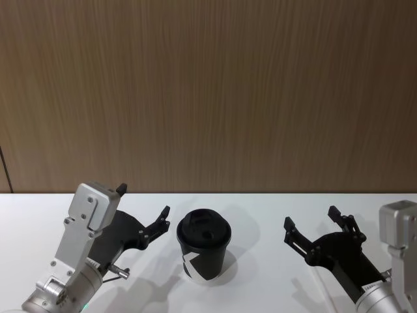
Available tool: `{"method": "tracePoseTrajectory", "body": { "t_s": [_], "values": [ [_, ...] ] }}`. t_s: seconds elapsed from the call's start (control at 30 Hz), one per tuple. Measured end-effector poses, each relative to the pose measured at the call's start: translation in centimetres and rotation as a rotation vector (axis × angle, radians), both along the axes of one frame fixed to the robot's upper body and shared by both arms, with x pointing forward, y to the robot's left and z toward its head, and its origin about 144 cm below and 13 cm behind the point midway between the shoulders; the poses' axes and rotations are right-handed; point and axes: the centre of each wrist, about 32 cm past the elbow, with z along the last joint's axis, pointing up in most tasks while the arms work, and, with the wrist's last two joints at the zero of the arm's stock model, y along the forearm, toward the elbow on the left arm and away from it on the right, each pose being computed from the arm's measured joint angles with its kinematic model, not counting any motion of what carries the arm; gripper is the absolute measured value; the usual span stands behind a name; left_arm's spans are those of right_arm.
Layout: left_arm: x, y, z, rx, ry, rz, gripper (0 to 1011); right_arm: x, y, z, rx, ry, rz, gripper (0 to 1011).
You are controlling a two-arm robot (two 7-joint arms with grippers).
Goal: Pick up the straw with one hand, pass it to the other hand, and insert it into the cup.
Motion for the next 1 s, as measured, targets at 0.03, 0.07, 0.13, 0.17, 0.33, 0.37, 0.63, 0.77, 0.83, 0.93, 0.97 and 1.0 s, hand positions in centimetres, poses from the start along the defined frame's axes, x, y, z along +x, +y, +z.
{"method": "tracePoseTrajectory", "body": {
  "t_s": [0.03,0.07,0.13,0.17,0.33,0.37,0.63,0.77,0.83,0.93,0.97,1.0],
  "values": [
    [0.0,0.0,0.0,0.0,0.0,0.0,1002,-0.1,0.0,-0.1,0.001,-0.004,0.0,1001],
    [0.0,0.0,0.0,0.0,0.0,0.0,1002,-0.1,0.1,-0.1,0.001,-0.008,0.0,1001],
    [0.0,0.0,0.0,0.0,0.0,0.0,1002,-0.3,0.2,-0.2,0.004,-0.02,0.001,1001],
    [0.0,0.0,0.0,0.0,0.0,0.0,1002,-0.4,0.2,-0.3,0.005,-0.024,0.002,1001],
    [0.0,0.0,0.0,0.0,0.0,0.0,1002,-0.4,0.2,-0.3,0.006,-0.029,0.002,1001],
    [0.0,0.0,0.0,0.0,0.0,0.0,1002,-0.4,0.2,-0.3,0.006,-0.029,0.002,1001],
    [0.0,0.0,0.0,0.0,0.0,0.0,1002,-0.4,0.2,-0.3,0.006,-0.029,0.002,1001],
    [0.0,0.0,0.0,0.0,0.0,0.0,1002,-0.3,0.2,-0.2,0.002,-0.028,0.002,1001],
    [0.0,0.0,0.0,0.0,0.0,0.0,1001,-0.1,0.3,0.1,-0.007,-0.023,0.003,1001],
    [0.0,0.0,0.0,0.0,0.0,0.0,1002,0.4,0.3,0.7,-0.024,-0.012,0.005,1001],
    [0.0,0.0,0.0,0.0,0.0,0.0,1002,0.6,0.3,0.8,-0.03,-0.004,0.006,1001],
    [0.0,0.0,0.0,0.0,0.0,0.0,1002,0.8,0.3,1.0,-0.034,-0.001,0.006,1001]
  ]
}}
